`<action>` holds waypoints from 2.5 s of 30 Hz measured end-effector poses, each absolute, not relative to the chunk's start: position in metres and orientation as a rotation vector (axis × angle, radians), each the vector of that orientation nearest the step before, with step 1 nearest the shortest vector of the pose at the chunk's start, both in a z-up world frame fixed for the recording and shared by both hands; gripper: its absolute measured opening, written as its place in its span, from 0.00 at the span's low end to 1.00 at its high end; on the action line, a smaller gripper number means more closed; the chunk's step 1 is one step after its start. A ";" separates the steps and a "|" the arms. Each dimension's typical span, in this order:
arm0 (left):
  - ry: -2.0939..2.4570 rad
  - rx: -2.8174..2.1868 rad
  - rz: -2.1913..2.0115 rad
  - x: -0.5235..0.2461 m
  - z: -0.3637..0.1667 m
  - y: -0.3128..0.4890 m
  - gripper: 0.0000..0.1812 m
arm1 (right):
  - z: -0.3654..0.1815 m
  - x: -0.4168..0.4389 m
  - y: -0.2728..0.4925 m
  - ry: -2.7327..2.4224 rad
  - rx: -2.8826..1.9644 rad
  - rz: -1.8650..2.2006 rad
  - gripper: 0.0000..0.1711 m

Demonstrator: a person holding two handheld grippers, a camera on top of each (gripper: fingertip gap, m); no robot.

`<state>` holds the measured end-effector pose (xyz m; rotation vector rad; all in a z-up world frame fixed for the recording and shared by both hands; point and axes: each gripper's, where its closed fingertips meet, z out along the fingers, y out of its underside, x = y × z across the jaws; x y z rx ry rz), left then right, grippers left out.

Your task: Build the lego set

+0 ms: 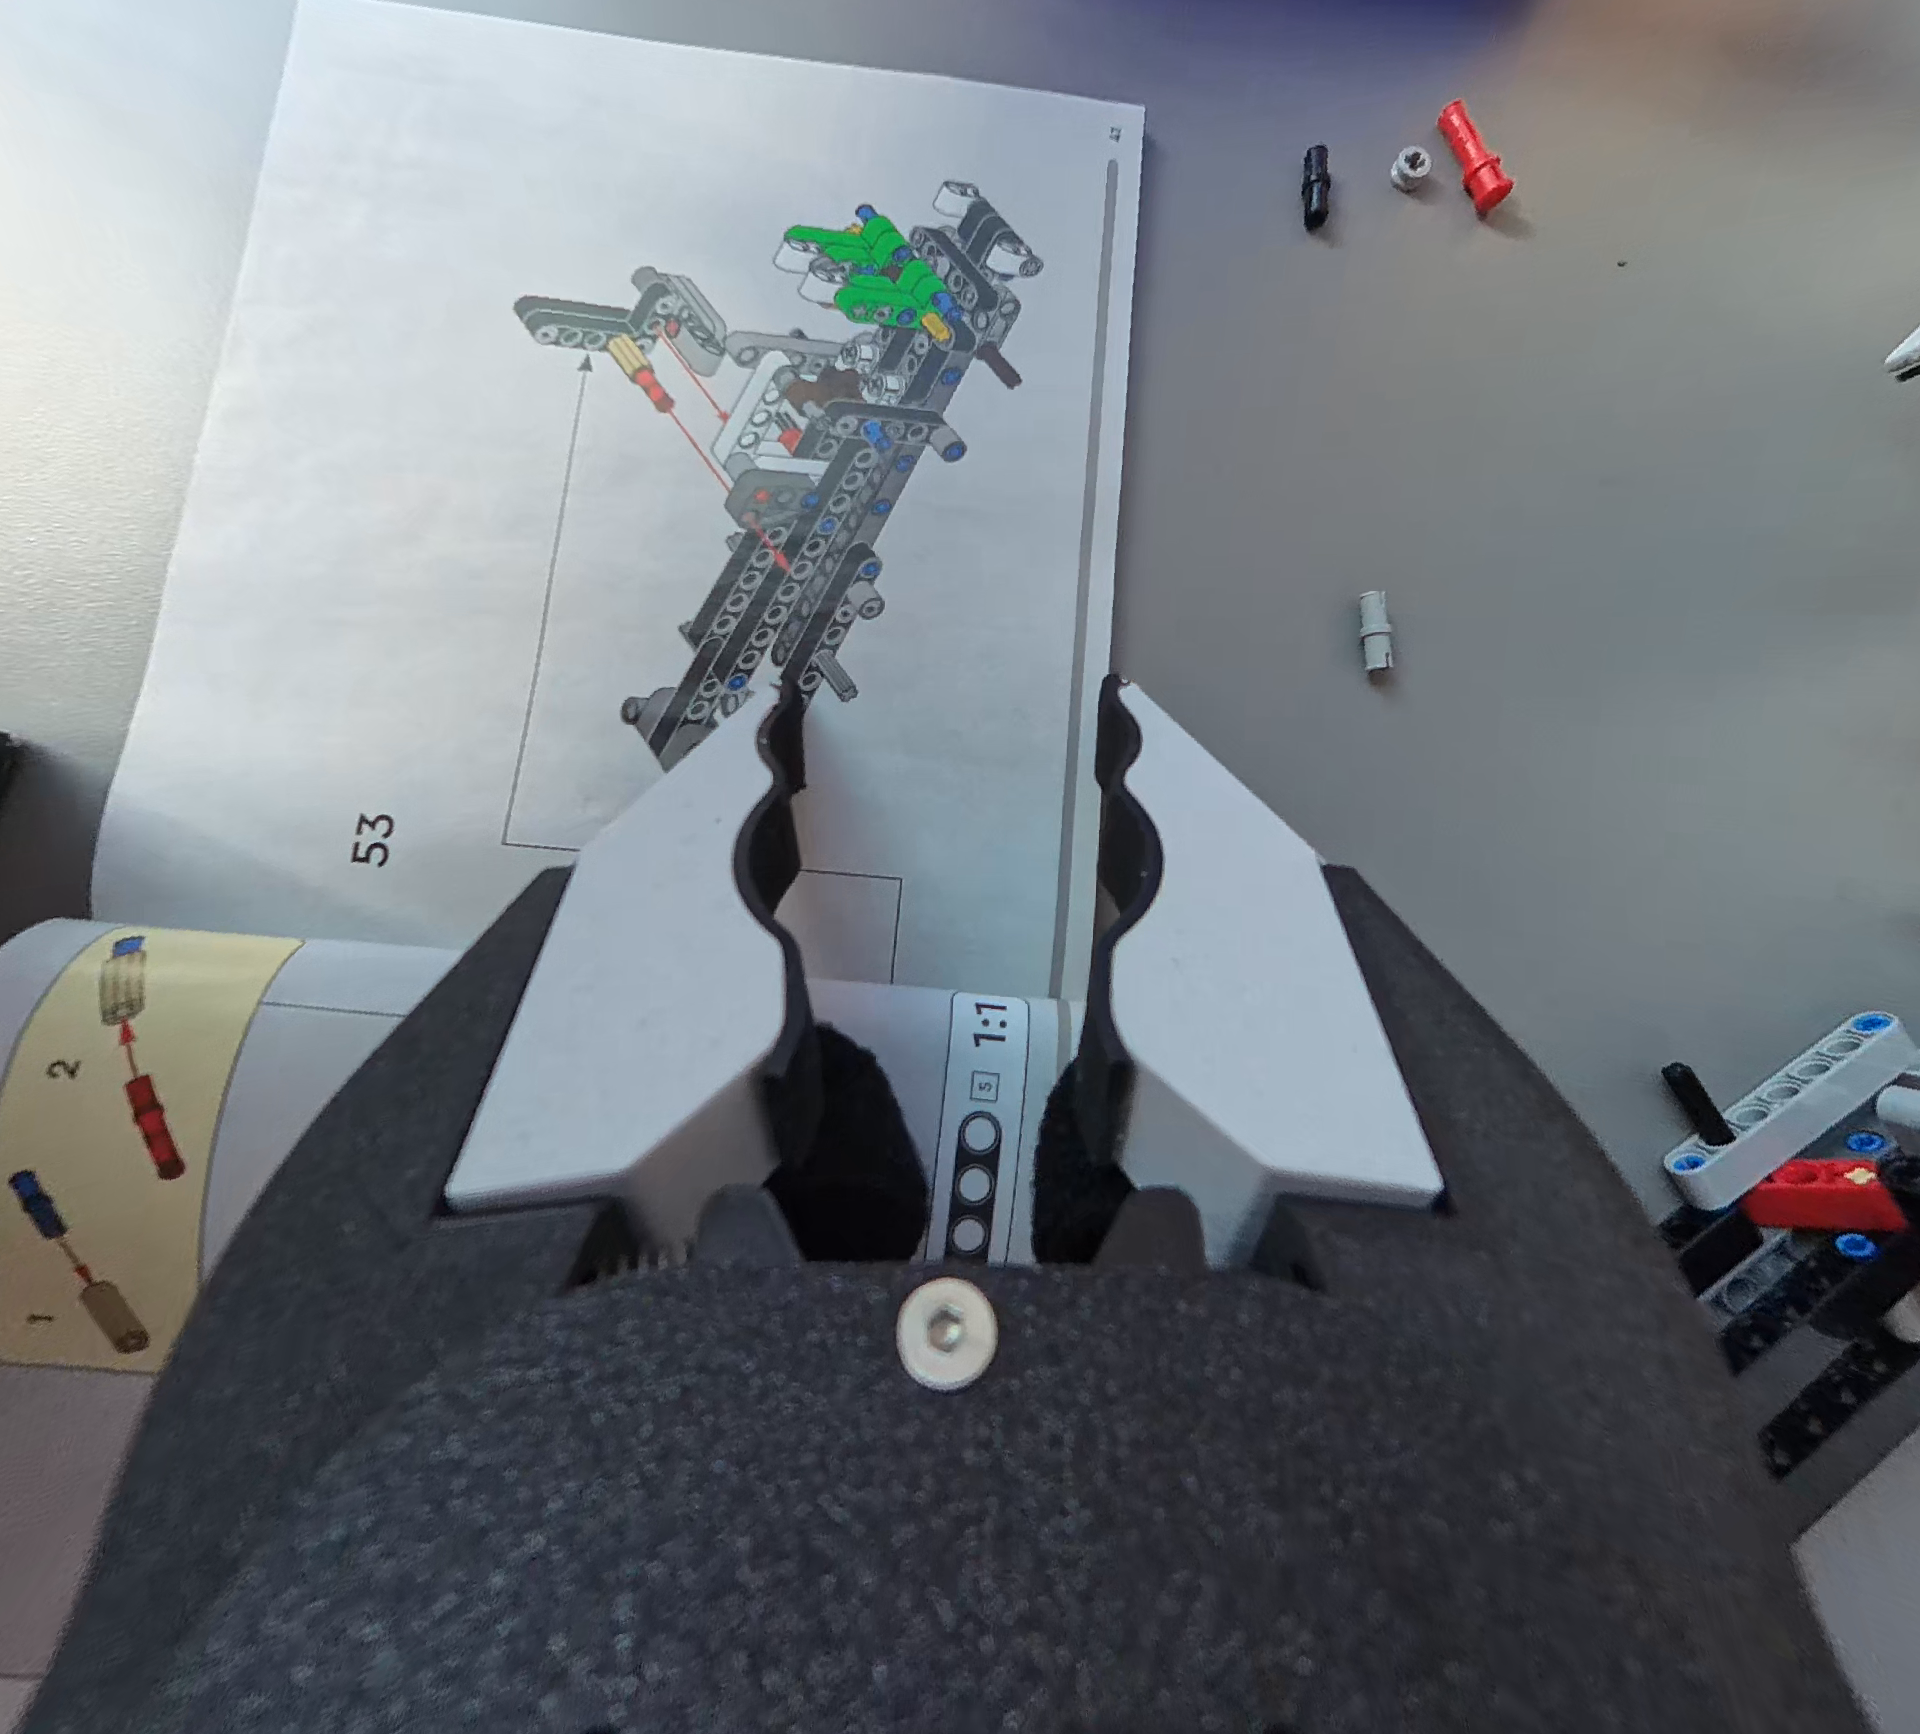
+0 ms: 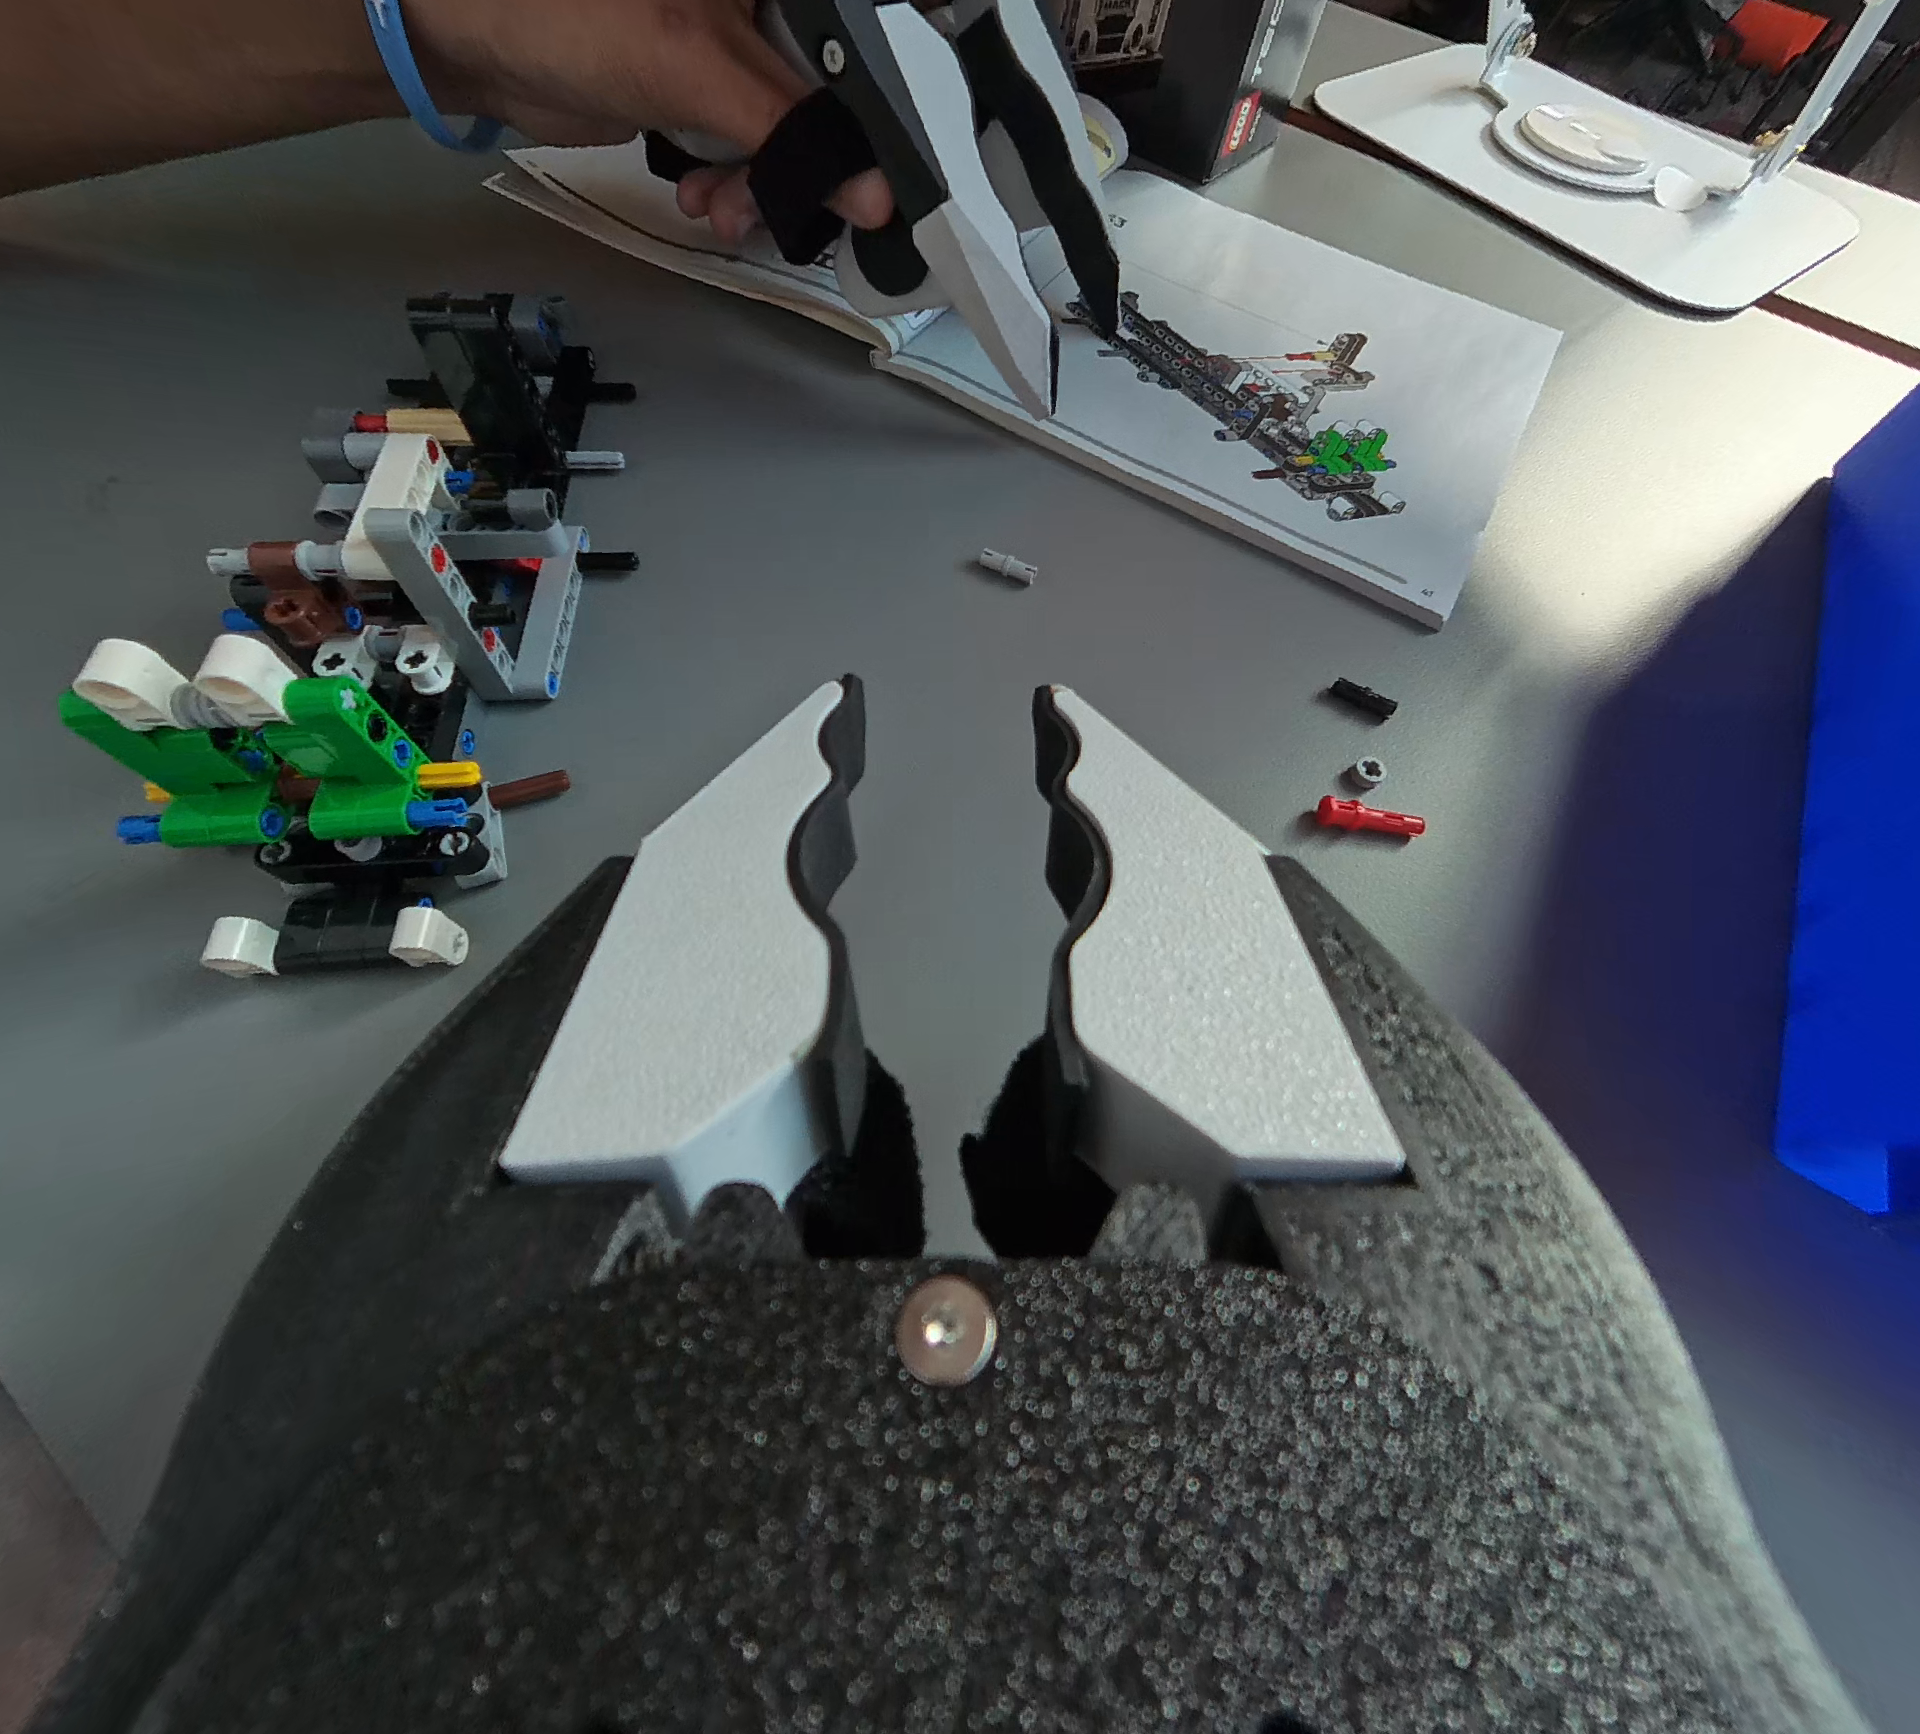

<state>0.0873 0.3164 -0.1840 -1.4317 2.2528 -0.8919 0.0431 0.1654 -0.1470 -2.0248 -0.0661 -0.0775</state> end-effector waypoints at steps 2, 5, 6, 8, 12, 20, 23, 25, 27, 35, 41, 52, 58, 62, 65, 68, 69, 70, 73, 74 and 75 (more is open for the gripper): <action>2.269 -1.416 -0.878 0.086 -0.185 0.315 0.32 | -0.147 0.043 0.165 -0.068 -2.025 -0.079 0.19; 2.282 -1.381 -0.825 0.086 -0.187 0.315 0.32 | -0.147 0.043 0.165 -0.067 -2.026 -0.077 0.19; 2.284 -1.369 -0.806 0.086 -0.188 0.315 0.32 | -0.147 0.043 0.165 -0.066 -2.025 -0.076 0.19; 2.286 -1.350 -0.778 0.086 -0.188 0.316 0.32 | -0.147 0.043 0.165 -0.063 -2.022 -0.072 0.19; 2.286 -1.360 -0.795 0.086 -0.188 0.316 0.31 | -0.146 0.043 0.165 -0.062 -2.018 -0.068 0.19; 2.293 -1.377 -0.886 0.085 -0.186 0.315 0.30 | -0.146 0.043 0.165 -0.063 -2.018 -0.069 0.19; 2.297 -1.370 -0.896 0.084 -0.185 0.315 0.30 | -0.146 0.043 0.165 -0.062 -2.018 -0.069 0.19; 2.298 -1.366 -0.902 0.084 -0.185 0.315 0.29 | -0.146 0.043 0.165 -0.063 -2.019 -0.071 0.19; 2.297 -1.363 -0.910 0.084 -0.185 0.315 0.29 | -0.146 0.043 0.165 -0.063 -2.021 -0.071 0.19; 2.291 -1.368 -0.929 0.084 -0.185 0.316 0.28 | -0.146 0.044 0.165 -0.060 -2.018 -0.068 0.19; 2.282 -1.398 -0.970 0.083 -0.183 0.316 0.27 | -0.150 0.045 0.166 -0.051 -2.043 -0.071 0.19; 2.272 -1.405 -0.995 0.081 -0.182 0.316 0.25 | -0.151 0.048 0.166 -0.037 -2.051 -0.097 0.18; 2.273 -1.369 -0.943 0.082 -0.185 0.316 0.25 | -0.152 0.047 0.167 -0.051 -2.059 -0.118 0.18; 2.273 -1.365 -0.928 0.082 -0.185 0.316 0.25 | -0.154 0.045 0.167 -0.075 -2.071 -0.143 0.18; 2.270 -1.370 -0.942 0.082 -0.185 0.316 0.25 | -0.155 0.044 0.167 -0.085 -2.077 -0.150 0.18; 2.269 -1.370 -0.945 0.082 -0.185 0.316 0.25 | -0.155 0.044 0.167 -0.085 -2.073 -0.149 0.18; 2.267 -1.367 -0.941 0.082 -0.185 0.316 0.25 | -0.154 0.044 0.167 -0.086 -2.069 -0.150 0.18; 2.267 -1.365 -0.936 0.082 -0.185 0.316 0.25 | -0.154 0.044 0.167 -0.087 -2.064 -0.150 0.18; 2.264 -1.366 -0.932 0.082 -0.185 0.316 0.25 | -0.152 0.044 0.167 -0.085 -2.056 -0.148 0.17; 2.263 -1.368 -0.935 0.082 -0.185 0.316 0.25 | -0.152 0.044 0.167 -0.084 -2.055 -0.145 0.17; 2.261 -1.370 -0.939 0.082 -0.185 0.316 0.25 | -0.152 0.044 0.167 -0.082 -2.055 -0.142 0.17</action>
